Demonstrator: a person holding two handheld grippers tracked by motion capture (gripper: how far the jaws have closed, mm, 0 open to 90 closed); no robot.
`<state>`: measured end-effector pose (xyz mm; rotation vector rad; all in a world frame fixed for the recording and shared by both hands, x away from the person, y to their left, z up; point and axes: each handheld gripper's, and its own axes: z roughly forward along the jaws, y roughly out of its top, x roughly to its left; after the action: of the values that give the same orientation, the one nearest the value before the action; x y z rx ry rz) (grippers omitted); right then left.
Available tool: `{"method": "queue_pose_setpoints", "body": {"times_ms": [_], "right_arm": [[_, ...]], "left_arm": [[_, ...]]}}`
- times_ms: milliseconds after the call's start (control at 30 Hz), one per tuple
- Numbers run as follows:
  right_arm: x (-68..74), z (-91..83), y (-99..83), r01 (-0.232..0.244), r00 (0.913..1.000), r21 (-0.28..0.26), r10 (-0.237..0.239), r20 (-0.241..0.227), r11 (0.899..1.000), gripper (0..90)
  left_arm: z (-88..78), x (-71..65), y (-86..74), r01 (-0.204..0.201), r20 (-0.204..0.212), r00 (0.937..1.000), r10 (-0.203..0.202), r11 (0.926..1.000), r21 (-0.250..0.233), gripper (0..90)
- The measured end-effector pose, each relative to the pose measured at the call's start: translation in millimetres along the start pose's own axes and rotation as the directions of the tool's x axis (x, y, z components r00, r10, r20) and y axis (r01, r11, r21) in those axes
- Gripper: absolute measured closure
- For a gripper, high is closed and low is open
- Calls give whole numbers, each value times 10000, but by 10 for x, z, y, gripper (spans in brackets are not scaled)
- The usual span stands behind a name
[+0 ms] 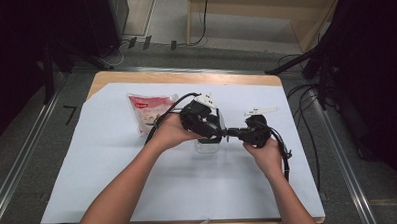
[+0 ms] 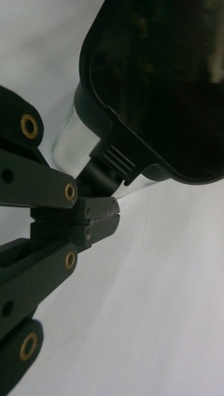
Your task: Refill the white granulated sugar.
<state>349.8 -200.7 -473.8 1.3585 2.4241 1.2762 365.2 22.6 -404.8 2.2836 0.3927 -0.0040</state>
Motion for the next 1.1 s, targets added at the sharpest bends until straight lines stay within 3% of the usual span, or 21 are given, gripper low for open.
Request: {"method": "queue_pose_setpoints", "body": {"times_ms": [100,300,700,900,967,1100], "right_arm": [[21,17,1,15,10000,61,-15,-8,10000,900],[51,42,3,237,9997,124,-237,-52,9996,900],[68,-30,-8,313,9995,126,-312,-43,9994,900],[69,-76,-35,221,9998,88,-221,-26,9997,900],[80,-84,-43,193,9998,99,-192,-91,9998,900],[103,-89,-49,231,9996,92,-229,-149,9997,900]], "left_arm": [[-12,-21,23,-152,156,9998,149,9998,163,543],[-7,-83,70,-230,67,9997,227,9990,388,600],[-89,-86,54,-35,12,10000,35,9994,354,543],[-181,-40,-15,88,193,9998,-98,9987,509,528],[-224,-35,-36,50,9,10000,-51,9981,612,533],[-281,8,-85,219,22,9998,-221,9984,519,606]]}}
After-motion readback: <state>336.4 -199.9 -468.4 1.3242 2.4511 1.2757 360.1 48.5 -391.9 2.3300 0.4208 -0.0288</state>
